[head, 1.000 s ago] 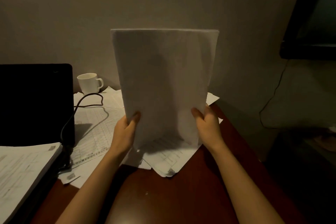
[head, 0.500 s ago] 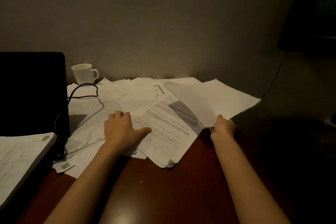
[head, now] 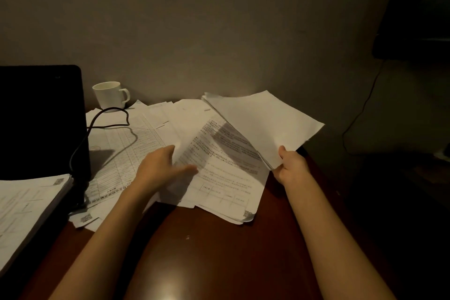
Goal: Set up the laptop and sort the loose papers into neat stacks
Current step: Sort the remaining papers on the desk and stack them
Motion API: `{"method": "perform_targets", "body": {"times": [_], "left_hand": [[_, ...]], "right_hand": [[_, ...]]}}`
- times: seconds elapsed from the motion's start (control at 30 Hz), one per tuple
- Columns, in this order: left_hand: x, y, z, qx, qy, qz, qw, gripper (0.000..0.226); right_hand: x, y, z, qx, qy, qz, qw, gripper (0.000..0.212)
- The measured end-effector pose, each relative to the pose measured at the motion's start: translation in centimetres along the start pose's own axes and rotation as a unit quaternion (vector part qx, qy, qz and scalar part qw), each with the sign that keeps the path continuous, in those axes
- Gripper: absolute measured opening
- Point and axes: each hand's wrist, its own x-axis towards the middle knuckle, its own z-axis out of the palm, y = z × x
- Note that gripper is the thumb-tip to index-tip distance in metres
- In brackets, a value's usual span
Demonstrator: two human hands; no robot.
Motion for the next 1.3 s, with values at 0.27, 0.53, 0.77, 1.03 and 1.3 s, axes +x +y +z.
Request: {"method": "perform_targets", "body": {"times": [0.27, 0.53, 0.77, 1.03, 1.3], "left_hand": [[-0.5, 0.1, -2.3, -0.381, -0.258, -0.173, 0.871, 0.035], [-1.0, 1.1, -0.2, -0.280, -0.240, -0.099, 0.924, 0.024], [-0.6, 0.7, -1.1, -0.367, -0.050, -0.091, 0.925, 0.029], [-0.8, -0.5, -3.3, -0.438, -0.004, -0.062, 0.897, 0.026], [-1.3, 0.3, -2.2, -0.466, 0.019, 0.046, 0.884, 0.016]], "right_hand": [[-1.6, -1.1, -0.2, 0.134, -0.019, 0.065, 0.989, 0.015], [-1.3, -0.9, -1.2, 0.249, -0.044, 0.100, 0.962, 0.039], [-0.7, -1.3, -0.5, 0.076, -0.032, 0.046, 0.996, 0.031], [-0.5, -0.1, 0.2, -0.167, -0.092, -0.188, 0.963, 0.030], [-1.0, 0.3, 0.3, -0.190, -0.190, -0.217, 0.939, 0.027]]}}
